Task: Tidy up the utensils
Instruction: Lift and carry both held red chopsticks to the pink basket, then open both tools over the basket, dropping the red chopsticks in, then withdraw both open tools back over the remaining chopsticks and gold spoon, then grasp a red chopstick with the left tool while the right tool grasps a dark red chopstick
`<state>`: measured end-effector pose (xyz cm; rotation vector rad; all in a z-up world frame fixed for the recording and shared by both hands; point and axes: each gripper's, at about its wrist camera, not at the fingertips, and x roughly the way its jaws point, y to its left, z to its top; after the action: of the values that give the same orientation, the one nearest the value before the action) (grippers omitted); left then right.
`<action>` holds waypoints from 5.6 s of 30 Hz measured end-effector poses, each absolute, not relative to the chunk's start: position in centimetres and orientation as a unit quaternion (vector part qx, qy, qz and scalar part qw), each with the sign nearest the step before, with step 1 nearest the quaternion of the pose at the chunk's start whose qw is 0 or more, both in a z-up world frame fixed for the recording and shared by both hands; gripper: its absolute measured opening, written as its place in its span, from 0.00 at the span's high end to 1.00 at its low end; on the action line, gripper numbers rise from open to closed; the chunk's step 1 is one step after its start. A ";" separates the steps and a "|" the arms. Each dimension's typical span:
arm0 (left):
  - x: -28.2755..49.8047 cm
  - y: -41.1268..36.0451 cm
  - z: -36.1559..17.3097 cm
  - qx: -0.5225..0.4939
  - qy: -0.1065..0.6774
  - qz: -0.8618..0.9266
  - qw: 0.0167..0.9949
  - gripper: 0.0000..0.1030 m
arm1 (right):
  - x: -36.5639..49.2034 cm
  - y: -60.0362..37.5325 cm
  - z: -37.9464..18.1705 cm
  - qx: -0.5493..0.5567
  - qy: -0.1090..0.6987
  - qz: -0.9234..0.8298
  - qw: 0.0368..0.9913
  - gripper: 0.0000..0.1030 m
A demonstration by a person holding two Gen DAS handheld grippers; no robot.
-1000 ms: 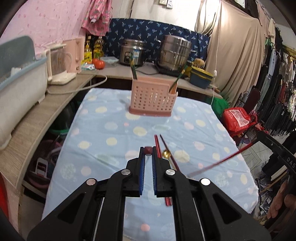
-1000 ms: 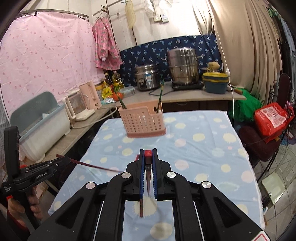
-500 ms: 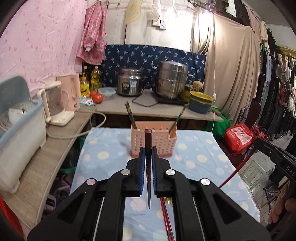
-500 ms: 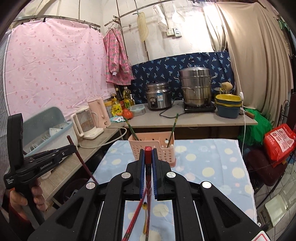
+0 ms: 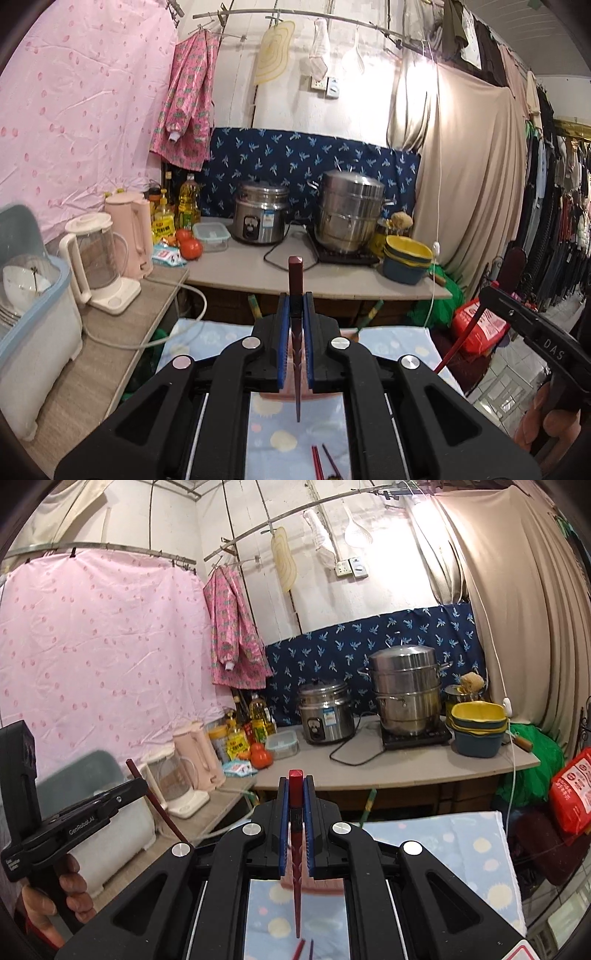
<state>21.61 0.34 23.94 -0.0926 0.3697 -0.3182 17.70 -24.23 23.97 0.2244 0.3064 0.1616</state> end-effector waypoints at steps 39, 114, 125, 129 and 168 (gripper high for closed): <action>36.8 -4.8 12.5 -0.051 0.264 -0.127 0.955 0.59 | 33.9 -23.9 12.7 0.104 0.209 0.028 0.972 0.48; 5.3 -2.5 -7.3 0.025 0.453 -0.187 0.872 0.45 | 1.2 -21.8 -4.7 0.134 0.396 0.012 0.908 0.48; 6.2 -1.4 -7.5 0.017 0.453 -0.168 0.875 0.45 | 1.5 -21.5 -5.0 0.130 0.401 0.015 0.907 0.48; 6.6 -1.5 -7.2 0.010 0.453 -0.173 0.875 0.45 | 1.8 -21.1 -5.3 0.119 0.406 0.015 0.906 0.48; 8.1 -2.5 -7.3 0.008 0.449 -0.192 0.873 0.93 | 3.7 -18.0 -6.5 0.064 0.426 0.039 0.901 0.93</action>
<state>8.08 -2.55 -7.26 0.0167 0.9376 -0.4001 3.71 -17.96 -6.45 0.1321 0.8821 0.0811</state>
